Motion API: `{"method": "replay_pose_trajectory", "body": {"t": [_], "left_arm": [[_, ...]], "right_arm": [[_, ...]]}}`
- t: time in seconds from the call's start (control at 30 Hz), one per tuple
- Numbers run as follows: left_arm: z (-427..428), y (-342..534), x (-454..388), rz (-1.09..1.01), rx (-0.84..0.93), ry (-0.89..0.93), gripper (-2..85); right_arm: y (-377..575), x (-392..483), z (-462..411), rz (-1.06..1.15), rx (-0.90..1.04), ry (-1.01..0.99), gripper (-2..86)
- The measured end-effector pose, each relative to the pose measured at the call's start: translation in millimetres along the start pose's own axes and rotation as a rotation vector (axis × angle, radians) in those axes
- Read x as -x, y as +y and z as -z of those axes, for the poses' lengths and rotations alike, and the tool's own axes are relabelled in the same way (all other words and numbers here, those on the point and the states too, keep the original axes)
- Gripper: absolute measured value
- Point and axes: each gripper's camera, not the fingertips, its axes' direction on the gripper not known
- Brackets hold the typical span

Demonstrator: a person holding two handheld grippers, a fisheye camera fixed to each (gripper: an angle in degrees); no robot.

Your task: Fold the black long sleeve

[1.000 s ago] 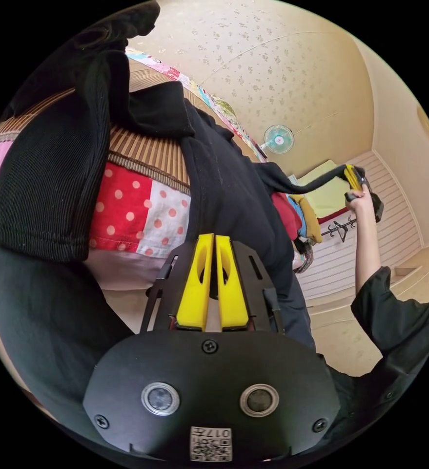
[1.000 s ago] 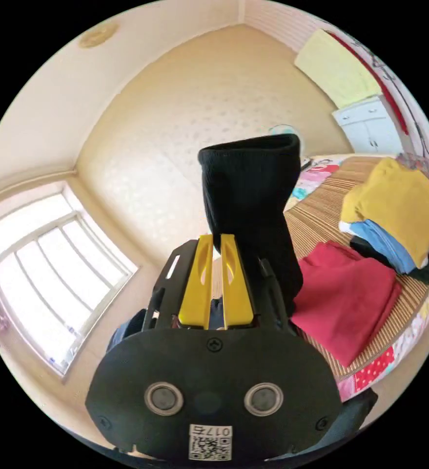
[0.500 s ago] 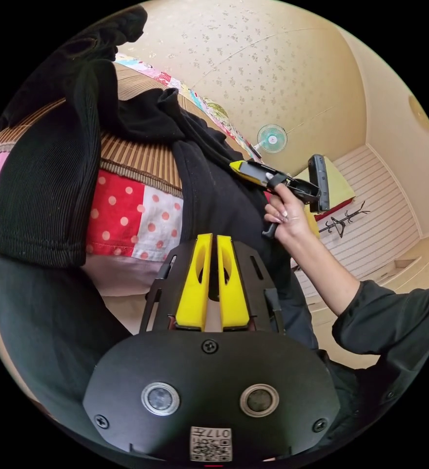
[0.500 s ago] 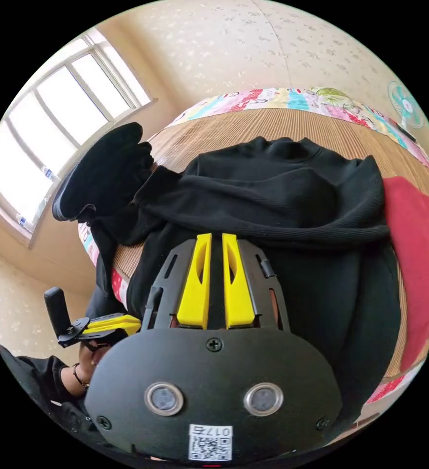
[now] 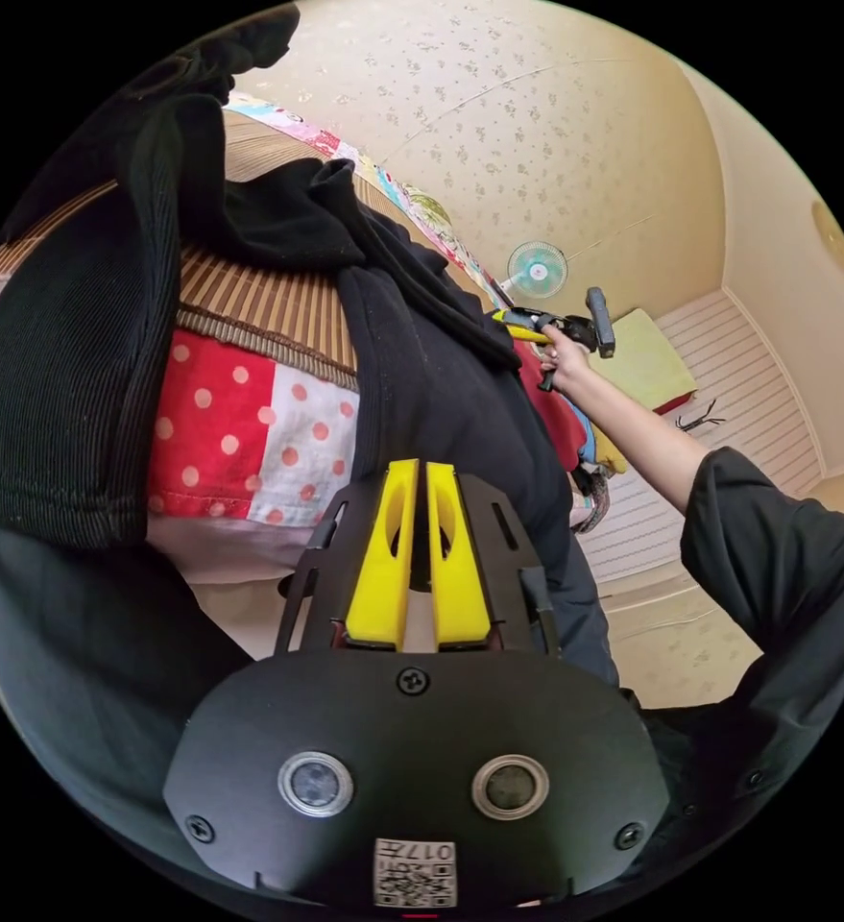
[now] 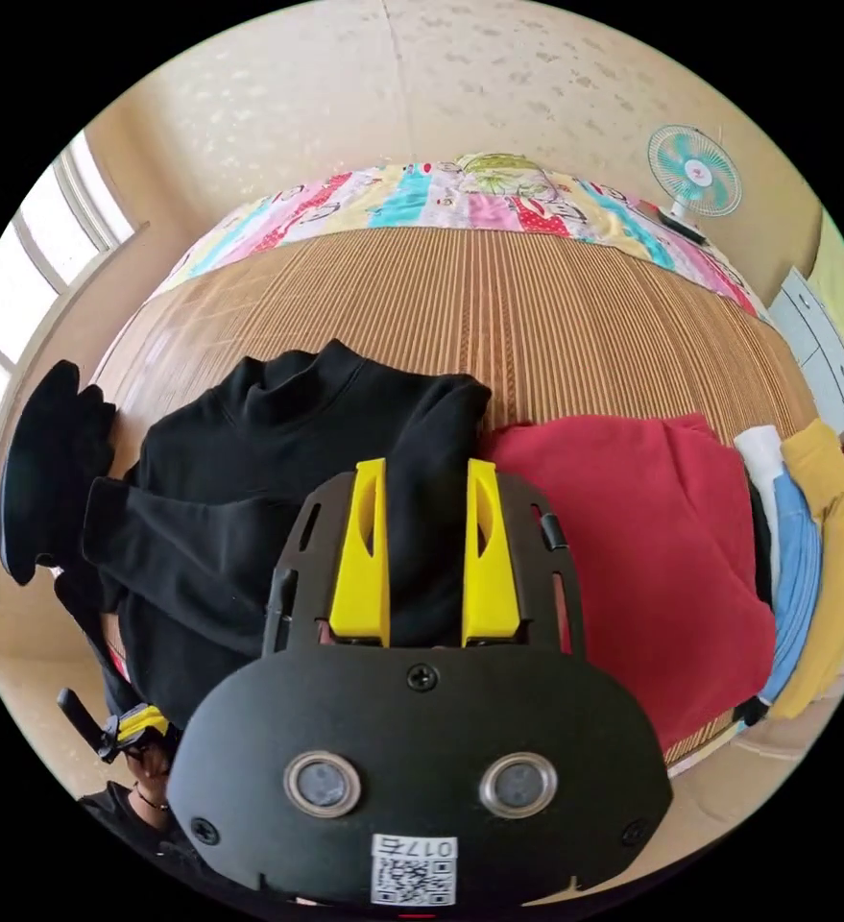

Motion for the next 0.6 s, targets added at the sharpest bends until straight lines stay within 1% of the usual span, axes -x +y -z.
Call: {"method": "replay_pose_trajectory", "body": {"t": [0.07,0.13,0.17,0.2,0.23,0.27,0.3,0.33,0.37,0.43,0.47,0.53,0.6], "left_arm": [[-1,-2,2,0.001,0.001,0.004,0.3],[-2,-2,5,0.003,-0.002,0.013,-0.2],[-2,-3,7,0.006,-0.005,0.02,-0.4],[-2,-3,7,0.008,-0.006,0.023,-0.5],[-2,-4,9,0.012,-0.007,0.029,-0.6],[-3,-4,11,0.015,-0.007,0.035,-0.7],[-4,-5,11,0.016,-0.006,0.038,-0.7],[-4,-5,12,0.017,-0.005,0.041,-0.8],[-4,-6,13,0.016,-0.005,0.042,-0.8],[-4,-5,13,0.016,-0.007,0.044,-0.8],[-4,-5,14,0.019,-0.007,0.046,-0.9],[-5,-5,15,0.023,-0.008,0.049,-0.9],[-5,-5,15,0.025,-0.009,0.049,-0.9]], "right_arm": [[-5,3,-9,0.048,0.058,0.1,4.7],[-2,-1,14,0.045,-0.038,0.108,4.1],[5,-12,35,-0.021,-0.129,0.101,3.9],[11,-30,49,-0.115,-0.188,0.142,3.9],[14,-41,52,-0.161,-0.201,0.172,4.0],[17,-66,47,-0.231,-0.175,0.224,4.1],[17,-92,32,-0.267,-0.079,0.227,4.6],[17,-105,23,-0.28,-0.023,0.202,4.9],[23,-127,16,-0.299,0.034,0.131,5.3],[41,-150,36,-0.288,-0.061,0.056,6.1],[55,-160,53,-0.276,-0.127,0.038,6.7],[76,-169,76,-0.258,-0.182,0.036,7.4],[106,-159,104,-0.099,-0.234,-0.022,7.8]]}}
